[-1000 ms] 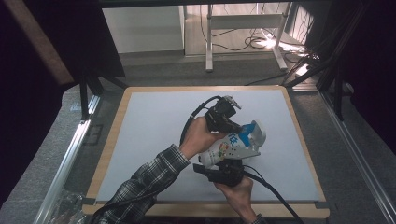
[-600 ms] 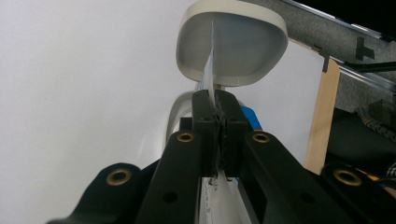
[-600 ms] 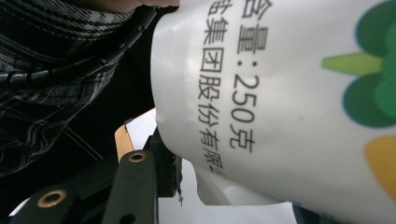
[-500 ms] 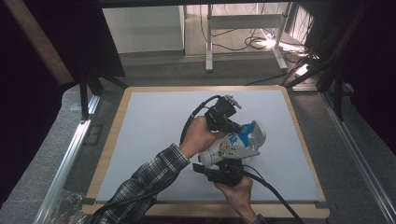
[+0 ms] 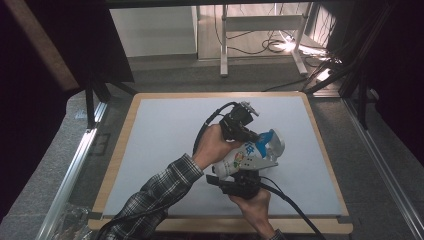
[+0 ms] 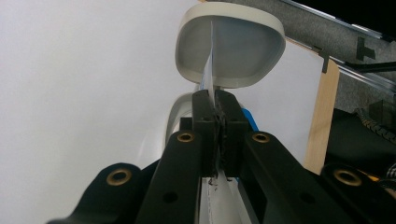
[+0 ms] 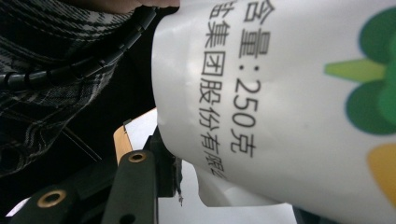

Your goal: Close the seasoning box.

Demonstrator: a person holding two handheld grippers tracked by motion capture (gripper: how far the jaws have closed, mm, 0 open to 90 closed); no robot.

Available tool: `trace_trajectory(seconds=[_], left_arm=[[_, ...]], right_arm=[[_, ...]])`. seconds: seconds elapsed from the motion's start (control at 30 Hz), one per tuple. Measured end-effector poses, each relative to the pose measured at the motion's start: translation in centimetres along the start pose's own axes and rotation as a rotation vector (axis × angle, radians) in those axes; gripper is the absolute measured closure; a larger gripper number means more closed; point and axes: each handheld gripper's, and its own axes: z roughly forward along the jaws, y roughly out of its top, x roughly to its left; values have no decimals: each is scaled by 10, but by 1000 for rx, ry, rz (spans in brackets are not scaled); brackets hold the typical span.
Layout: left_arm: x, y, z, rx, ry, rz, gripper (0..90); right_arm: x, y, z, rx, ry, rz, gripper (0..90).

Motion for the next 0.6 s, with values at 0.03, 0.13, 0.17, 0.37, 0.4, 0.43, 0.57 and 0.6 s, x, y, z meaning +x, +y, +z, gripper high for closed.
trace_trajectory(seconds=[0.03, 0.13, 0.17, 0.37, 0.4, 0.43, 0.57, 0.6], left_arm=[[0, 0, 0, 0, 1, 0, 881], [0, 0, 0, -1, 1, 1, 881], [0, 0, 0, -1, 1, 0, 881], [0, 0, 0, 1, 6, 1, 881], [0, 0, 0, 0, 6, -1, 881], [0, 0, 0, -1, 6, -2, 881], [0, 1, 0, -1, 9, -1, 881], [0, 1, 0, -1, 9, -1, 881]], right_arm=[[0, 0, 0, 0, 0, 0, 568], [0, 0, 0, -2, 0, 1, 569], [0, 0, 0, -2, 0, 2, 569], [0, 0, 0, -3, 2, 4, 569], [0, 0, 1, -3, 2, 2, 569], [0, 0, 1, -4, 2, 1, 569], [0, 1, 1, -5, 1, 0, 569], [0, 1, 1, -5, 1, 0, 569]])
